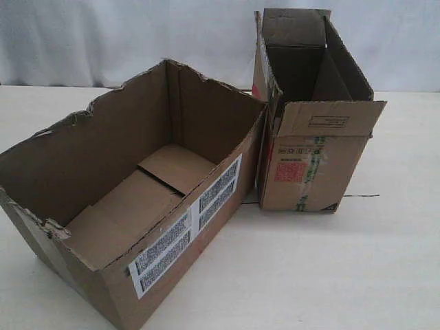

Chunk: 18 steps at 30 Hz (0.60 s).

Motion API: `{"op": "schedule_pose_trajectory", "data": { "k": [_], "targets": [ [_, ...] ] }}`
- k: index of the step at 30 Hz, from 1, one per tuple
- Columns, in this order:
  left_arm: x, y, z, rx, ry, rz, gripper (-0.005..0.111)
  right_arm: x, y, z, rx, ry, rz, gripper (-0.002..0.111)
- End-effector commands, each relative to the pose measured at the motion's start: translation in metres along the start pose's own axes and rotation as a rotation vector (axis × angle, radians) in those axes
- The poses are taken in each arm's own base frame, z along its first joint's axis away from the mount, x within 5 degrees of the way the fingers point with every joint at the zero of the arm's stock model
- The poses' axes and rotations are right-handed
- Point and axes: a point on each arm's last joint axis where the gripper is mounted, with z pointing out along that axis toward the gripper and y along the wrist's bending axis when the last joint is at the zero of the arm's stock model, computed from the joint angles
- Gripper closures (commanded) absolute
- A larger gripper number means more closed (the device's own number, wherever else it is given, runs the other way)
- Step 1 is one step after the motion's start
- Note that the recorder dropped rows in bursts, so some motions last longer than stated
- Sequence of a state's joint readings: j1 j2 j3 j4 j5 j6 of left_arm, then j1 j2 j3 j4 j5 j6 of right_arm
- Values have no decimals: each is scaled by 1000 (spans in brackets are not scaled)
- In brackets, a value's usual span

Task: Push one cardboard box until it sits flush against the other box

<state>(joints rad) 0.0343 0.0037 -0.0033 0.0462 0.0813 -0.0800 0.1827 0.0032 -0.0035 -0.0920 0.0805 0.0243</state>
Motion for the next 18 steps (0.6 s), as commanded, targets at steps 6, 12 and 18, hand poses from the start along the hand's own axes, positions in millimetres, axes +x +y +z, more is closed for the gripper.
{"op": "schedule_pose_trajectory", "data": {
  "k": [6, 12, 18],
  "targets": [
    [-2, 0, 0, 0, -34, 189, 107, 1, 0, 0, 6, -1, -1, 103],
    [-3, 0, 0, -5, -39, 290, 107, 1, 0, 0, 6, -1, -1, 103],
    [-4, -1, 0, 24, -56, -265, 107, 1, 0, 0, 6, -1, -1, 103]
  ]
}}
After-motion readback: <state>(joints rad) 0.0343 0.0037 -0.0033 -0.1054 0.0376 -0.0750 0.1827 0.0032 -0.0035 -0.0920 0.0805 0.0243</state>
